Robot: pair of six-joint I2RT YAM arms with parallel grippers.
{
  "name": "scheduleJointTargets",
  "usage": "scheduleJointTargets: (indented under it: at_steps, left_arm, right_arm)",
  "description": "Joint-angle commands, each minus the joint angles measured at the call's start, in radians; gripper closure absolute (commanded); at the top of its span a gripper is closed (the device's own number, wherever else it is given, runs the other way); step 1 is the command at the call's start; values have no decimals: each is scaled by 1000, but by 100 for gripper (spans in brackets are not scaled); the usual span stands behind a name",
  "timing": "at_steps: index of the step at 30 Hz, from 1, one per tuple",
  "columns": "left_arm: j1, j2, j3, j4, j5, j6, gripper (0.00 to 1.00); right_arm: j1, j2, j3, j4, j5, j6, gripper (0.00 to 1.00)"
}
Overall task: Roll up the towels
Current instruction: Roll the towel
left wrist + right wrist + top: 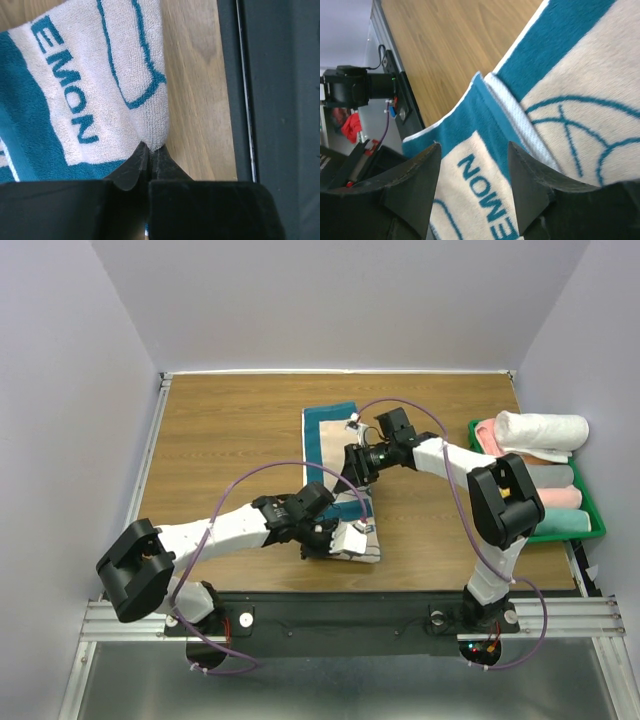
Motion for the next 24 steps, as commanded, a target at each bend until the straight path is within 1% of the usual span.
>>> scheduleJointTargets:
  at_steps: [1, 5, 8, 14, 19, 22, 23, 24]
  left_arm:
    - [8, -5, 77, -66, 64, -30, 100]
    - [44, 24, 137, -81, 88, -45, 100]
    - [96, 58, 180, -83, 93, -42, 100]
    - [212, 147, 284, -77, 89, -9, 100]
    - [249, 229, 329, -55, 82, 15, 100]
    - [262, 263, 324, -35, 82, 22, 100]
    - [268, 269, 320, -29, 82, 27, 100]
    - [274, 275, 306, -9, 79, 28, 100]
  right_arm:
    - [-8, 59, 40, -5, 34, -30, 40]
    - [-6, 122, 23, -6, -1, -38, 46]
    - [-6, 145, -5, -5, -27, -41, 51]
    - [0, 159, -28, -8, -50, -52, 52]
    - [-2, 162, -14, -9, -60, -47, 51]
    - [-2, 163, 4, -11, -46, -44, 39]
    - [0, 160, 9, -15, -37, -43, 29]
    - [-3, 154, 15, -19, -26, -41, 25]
